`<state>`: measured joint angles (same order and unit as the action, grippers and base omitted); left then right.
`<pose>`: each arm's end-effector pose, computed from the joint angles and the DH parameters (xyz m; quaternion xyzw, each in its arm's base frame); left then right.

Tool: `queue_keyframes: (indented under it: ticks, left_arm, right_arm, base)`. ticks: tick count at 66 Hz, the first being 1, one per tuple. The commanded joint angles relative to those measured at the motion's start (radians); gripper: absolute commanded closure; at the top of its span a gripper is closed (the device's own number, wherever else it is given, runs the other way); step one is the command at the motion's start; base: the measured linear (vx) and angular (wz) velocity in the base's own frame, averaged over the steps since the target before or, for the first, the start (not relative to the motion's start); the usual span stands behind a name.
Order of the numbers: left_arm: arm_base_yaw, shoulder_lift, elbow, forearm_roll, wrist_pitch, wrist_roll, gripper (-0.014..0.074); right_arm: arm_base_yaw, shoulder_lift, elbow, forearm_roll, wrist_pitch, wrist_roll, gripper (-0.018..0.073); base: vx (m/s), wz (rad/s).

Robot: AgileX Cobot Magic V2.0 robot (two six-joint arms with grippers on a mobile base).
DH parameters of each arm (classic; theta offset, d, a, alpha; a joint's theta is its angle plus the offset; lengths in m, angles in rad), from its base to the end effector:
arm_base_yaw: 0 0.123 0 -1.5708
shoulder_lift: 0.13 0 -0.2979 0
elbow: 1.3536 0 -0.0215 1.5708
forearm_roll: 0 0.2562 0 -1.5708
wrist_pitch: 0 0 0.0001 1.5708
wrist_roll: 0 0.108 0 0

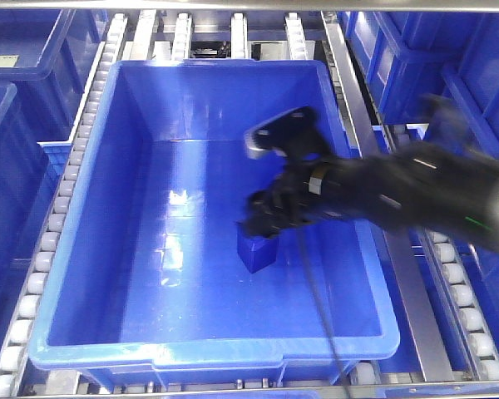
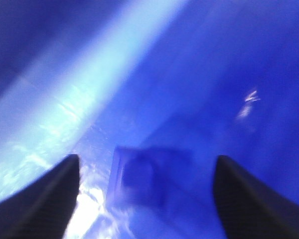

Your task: Pour parts from conveyor to right shelf

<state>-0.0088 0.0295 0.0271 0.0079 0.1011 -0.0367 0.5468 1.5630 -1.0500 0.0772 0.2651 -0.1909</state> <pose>0.0690 -0.0005 0.1919 -0.0076 0.7315 -0.0125 0.6816 0.3078 0.1899 0.2636 -0.2986 0.8539 0.0999 0.4144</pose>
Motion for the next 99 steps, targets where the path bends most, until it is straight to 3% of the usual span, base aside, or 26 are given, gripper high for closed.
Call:
queue_keyframes:
  ticks: [1,13,35,64,75,86,99]
  left_arm:
    - [-0.005,0.016,-0.020,-0.008,-0.079,-0.008,0.0603]
    - [-0.005,0.016,-0.020,-0.008,-0.079,-0.008,0.0603]
    - [-0.005,0.016,-0.020,-0.008,-0.079,-0.008,0.0603]
    - [-0.005,0.016,-0.020,-0.008,-0.079,-0.008,0.0603]
    - [-0.005,0.016,-0.020,-0.008,-0.079,-0.008,0.0603]
    - [-0.005,0.016,-0.020,-0.008,-0.079,-0.008,0.0603]
    - [-0.005,0.016,-0.020,-0.008,-0.079,-0.008,0.0603]
  right_arm:
    - [-0.001,-0.146,0.065,0.000,-0.116,-0.019,0.0208]
    - [-0.001,-0.352,0.236,0.002,-0.118,-0.011,0.0575]
    - [-0.001,-0.735,0.484,0.025,-0.116,0.006,0.0568]
    - [-0.007,-0.965,0.652,0.043,-0.093,0.006,0.0568]
    - [-0.146,-1.157,0.809,0.132,-0.092,0.006,0.0568]
    - [-0.302,-1.343,0.953,0.130,-0.090,0.006,0.0568]
    - [-0.434,-1.500,1.036,0.129,-0.039,0.006,0.0568]
  base:
    - [0.00,0.00]
    - [0.00,0.00]
    - [0.00,0.00]
    - [0.00,0.00]
    - [0.00,0.00]
    - [0.00,0.00]
    - [0.00,0.00]
